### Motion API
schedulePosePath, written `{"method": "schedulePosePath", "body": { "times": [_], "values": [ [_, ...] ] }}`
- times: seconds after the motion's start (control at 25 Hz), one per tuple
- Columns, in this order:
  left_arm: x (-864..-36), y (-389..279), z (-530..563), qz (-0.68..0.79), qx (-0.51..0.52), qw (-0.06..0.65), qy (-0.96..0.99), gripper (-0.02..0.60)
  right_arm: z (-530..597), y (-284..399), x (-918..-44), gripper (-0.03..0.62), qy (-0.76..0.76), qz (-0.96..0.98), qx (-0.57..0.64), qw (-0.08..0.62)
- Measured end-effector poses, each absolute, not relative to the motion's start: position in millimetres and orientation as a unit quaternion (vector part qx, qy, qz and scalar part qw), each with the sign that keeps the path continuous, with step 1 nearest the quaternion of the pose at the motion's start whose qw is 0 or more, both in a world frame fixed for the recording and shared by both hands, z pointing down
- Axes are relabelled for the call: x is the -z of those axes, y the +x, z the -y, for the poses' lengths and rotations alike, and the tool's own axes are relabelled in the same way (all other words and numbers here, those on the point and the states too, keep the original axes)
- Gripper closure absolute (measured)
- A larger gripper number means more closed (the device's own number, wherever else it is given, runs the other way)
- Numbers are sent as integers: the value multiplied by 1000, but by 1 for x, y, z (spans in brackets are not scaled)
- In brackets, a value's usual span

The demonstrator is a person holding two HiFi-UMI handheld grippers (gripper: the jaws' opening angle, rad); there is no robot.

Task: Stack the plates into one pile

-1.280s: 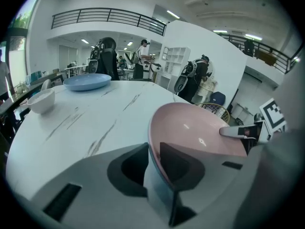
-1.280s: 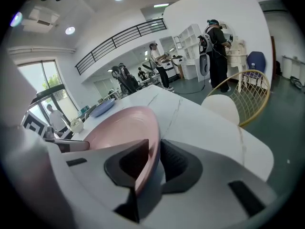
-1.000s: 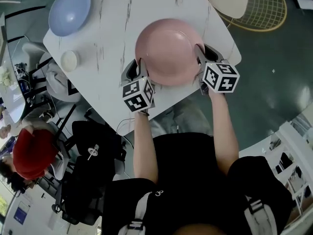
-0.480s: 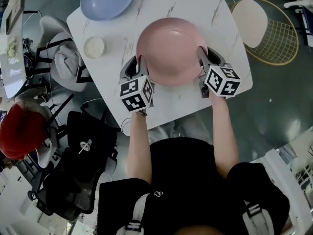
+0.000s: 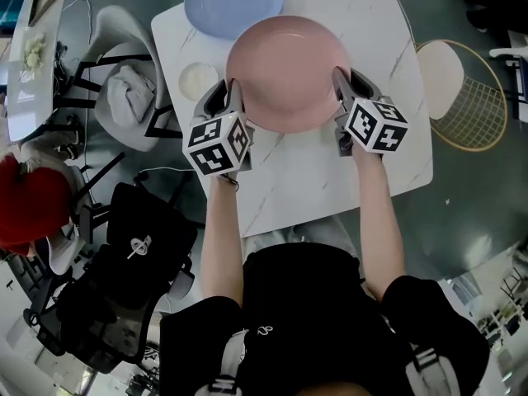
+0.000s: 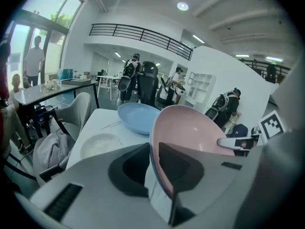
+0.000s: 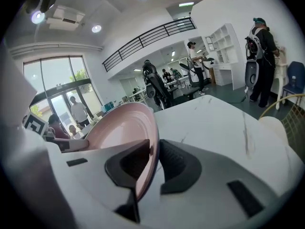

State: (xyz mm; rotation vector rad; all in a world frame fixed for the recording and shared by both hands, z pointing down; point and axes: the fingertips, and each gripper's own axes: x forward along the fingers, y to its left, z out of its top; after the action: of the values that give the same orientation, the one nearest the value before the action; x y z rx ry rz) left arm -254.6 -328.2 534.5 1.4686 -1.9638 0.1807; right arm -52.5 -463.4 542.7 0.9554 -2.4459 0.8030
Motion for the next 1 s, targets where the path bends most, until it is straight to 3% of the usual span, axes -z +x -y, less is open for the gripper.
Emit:
{"method": "schedulePosePath", "body": {
  "times": [0.84,1.0],
  "values": [
    [-521,-406,422,758,-68,333,556,506,570,-214,-518,526,313,897,-244,196],
    [-531,-425,444,752,-45,364,548,506,590,-234,-525,528,310,888,-270,203]
  ]
}}
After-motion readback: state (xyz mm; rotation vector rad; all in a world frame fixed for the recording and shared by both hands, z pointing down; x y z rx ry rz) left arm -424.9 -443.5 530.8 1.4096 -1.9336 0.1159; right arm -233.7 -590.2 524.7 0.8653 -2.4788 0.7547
